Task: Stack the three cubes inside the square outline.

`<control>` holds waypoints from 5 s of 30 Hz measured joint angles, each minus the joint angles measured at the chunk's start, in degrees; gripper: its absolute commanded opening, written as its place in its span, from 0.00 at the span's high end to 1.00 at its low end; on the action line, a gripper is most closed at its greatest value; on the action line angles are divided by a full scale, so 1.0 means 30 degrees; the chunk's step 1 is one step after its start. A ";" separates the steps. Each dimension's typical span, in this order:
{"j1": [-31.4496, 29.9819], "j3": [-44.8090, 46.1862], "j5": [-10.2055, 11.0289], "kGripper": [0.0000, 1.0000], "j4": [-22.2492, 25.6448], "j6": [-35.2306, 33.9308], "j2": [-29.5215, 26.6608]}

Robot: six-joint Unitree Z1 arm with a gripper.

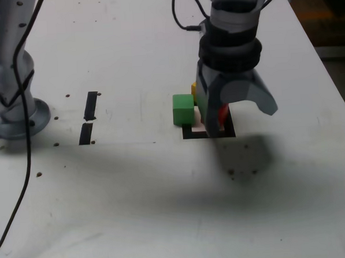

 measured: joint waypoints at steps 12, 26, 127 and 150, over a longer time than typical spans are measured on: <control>0.0281 0.0278 -0.0409 0.08 -0.1826 -0.2239 0.0865; 0.1273 0.1992 -0.0258 0.08 -0.3081 -0.3372 0.1067; -0.1151 0.3585 -0.0042 0.85 -0.1602 -0.0710 -0.1533; -0.1010 0.5506 0.1458 0.68 -0.4713 0.0288 -0.1476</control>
